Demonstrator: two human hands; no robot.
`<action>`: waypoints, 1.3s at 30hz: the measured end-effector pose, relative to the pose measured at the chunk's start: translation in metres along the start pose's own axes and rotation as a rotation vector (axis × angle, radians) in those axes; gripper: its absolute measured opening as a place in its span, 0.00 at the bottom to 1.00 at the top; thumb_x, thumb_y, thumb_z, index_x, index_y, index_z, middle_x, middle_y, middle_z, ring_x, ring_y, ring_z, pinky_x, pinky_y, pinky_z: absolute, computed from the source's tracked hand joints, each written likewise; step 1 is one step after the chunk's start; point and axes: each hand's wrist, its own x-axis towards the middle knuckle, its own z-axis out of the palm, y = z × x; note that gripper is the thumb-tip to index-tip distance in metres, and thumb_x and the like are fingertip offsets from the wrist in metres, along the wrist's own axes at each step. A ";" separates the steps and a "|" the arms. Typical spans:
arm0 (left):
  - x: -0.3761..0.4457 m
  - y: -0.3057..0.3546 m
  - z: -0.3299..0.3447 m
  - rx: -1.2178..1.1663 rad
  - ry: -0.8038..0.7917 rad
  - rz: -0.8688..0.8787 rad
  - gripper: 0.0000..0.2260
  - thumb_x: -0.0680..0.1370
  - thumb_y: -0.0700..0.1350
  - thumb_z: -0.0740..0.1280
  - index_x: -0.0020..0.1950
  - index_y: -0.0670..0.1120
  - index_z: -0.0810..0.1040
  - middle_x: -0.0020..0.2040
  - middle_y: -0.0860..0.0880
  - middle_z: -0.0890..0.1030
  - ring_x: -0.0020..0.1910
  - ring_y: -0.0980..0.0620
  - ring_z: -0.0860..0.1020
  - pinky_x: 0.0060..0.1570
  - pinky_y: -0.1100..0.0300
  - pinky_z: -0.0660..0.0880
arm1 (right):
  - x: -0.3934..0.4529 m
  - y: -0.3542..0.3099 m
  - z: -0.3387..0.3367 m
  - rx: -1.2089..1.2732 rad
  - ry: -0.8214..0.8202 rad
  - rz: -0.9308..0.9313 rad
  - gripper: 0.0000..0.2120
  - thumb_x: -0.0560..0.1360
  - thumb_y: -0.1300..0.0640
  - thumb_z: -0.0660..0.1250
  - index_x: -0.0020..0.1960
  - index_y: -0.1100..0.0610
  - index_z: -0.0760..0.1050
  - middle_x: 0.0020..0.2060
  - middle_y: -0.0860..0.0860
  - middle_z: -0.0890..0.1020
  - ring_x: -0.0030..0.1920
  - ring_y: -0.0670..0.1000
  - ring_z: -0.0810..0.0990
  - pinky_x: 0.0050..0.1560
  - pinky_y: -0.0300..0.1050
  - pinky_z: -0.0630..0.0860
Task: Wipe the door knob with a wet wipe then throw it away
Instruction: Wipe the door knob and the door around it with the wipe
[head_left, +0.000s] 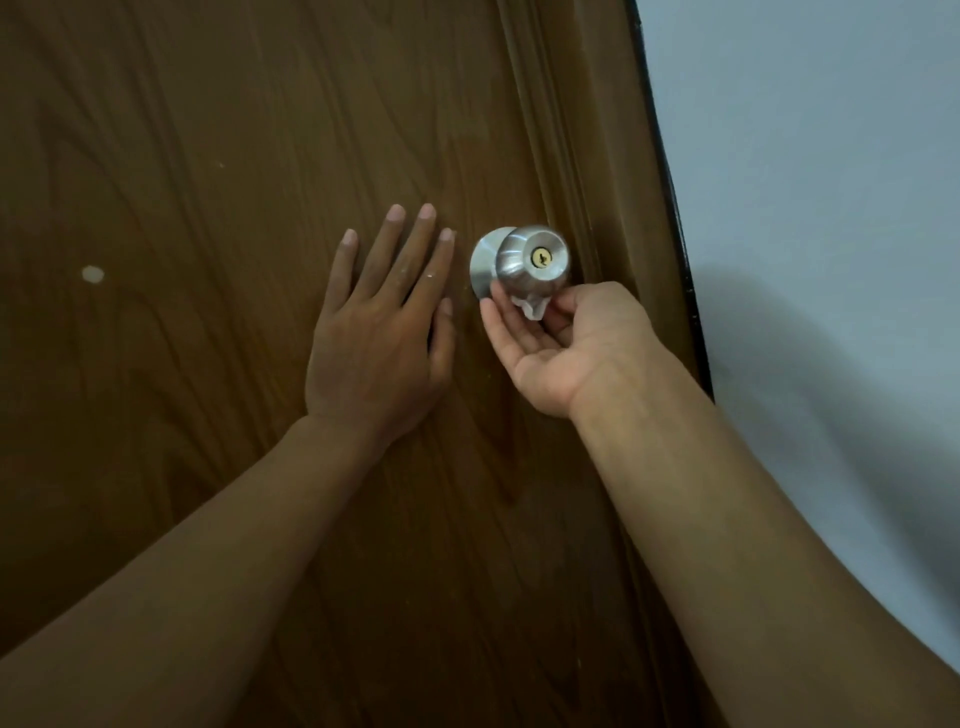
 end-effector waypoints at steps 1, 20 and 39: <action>0.000 0.000 0.000 0.002 0.001 -0.001 0.25 0.85 0.49 0.54 0.81 0.43 0.63 0.82 0.43 0.61 0.82 0.44 0.56 0.80 0.41 0.53 | 0.000 0.003 0.002 0.022 -0.029 0.024 0.12 0.83 0.59 0.58 0.56 0.67 0.76 0.45 0.65 0.84 0.43 0.59 0.86 0.47 0.56 0.84; 0.000 -0.001 0.001 -0.010 0.006 -0.003 0.25 0.85 0.49 0.54 0.81 0.43 0.63 0.82 0.43 0.61 0.82 0.45 0.56 0.80 0.42 0.52 | 0.007 0.005 0.009 -0.066 0.112 -0.140 0.11 0.80 0.59 0.61 0.60 0.59 0.75 0.50 0.57 0.81 0.50 0.54 0.82 0.56 0.49 0.81; -0.001 0.000 0.000 -0.007 0.017 -0.004 0.24 0.85 0.49 0.54 0.81 0.43 0.64 0.81 0.43 0.61 0.82 0.45 0.57 0.80 0.42 0.52 | 0.001 -0.002 0.011 -0.419 0.194 -0.343 0.07 0.75 0.55 0.71 0.52 0.54 0.76 0.45 0.53 0.82 0.42 0.50 0.81 0.46 0.44 0.83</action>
